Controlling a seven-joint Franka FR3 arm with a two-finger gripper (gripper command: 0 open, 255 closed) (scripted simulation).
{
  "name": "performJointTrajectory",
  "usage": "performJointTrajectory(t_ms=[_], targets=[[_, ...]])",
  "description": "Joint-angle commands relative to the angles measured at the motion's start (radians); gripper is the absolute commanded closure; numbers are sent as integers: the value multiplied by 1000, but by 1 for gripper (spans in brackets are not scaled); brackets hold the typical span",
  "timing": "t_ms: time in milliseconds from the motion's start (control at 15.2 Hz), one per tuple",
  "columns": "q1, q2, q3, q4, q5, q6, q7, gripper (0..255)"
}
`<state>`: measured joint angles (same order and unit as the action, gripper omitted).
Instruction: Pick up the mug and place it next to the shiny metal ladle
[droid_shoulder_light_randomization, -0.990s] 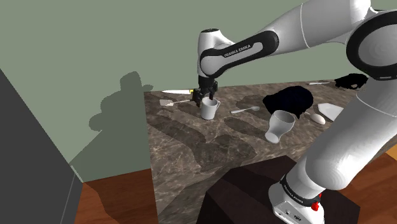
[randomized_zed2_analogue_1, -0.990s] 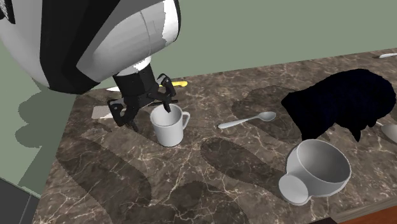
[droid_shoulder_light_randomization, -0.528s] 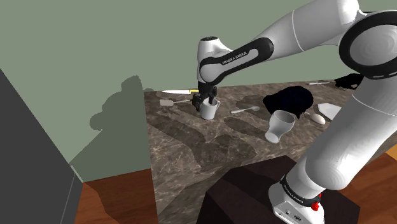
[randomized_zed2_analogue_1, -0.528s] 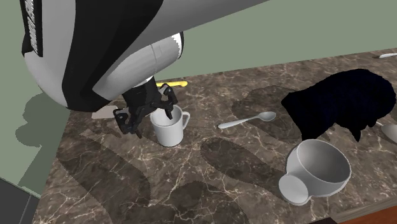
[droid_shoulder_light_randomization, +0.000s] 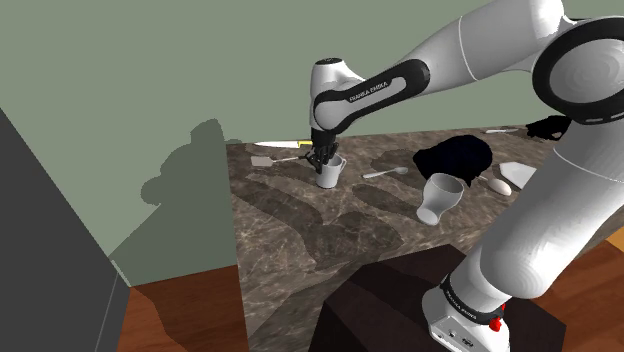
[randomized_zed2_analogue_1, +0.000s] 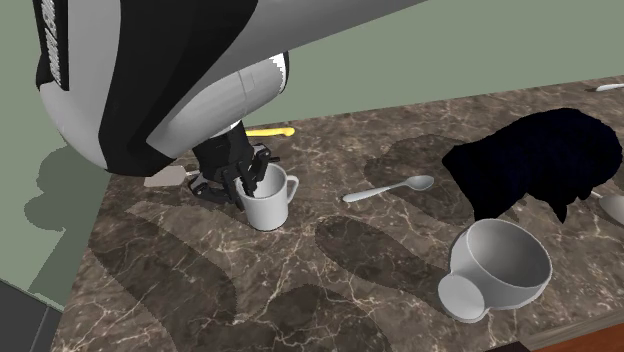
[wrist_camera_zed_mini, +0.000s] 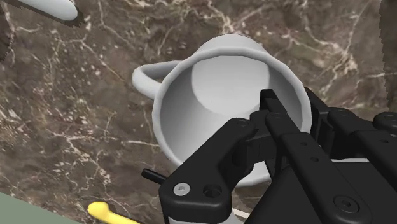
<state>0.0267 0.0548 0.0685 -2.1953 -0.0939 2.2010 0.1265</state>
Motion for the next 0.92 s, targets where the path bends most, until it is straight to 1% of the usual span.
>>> performJointTrajectory(t_ms=[0, 396, 858], targets=[[0, 0, 0, 0, 0, 0, 0, 255], [0, 0, 0, 0, 0, 0, 0, 255], [0, -47, 1, 44, 9, -90, -11, 255]])
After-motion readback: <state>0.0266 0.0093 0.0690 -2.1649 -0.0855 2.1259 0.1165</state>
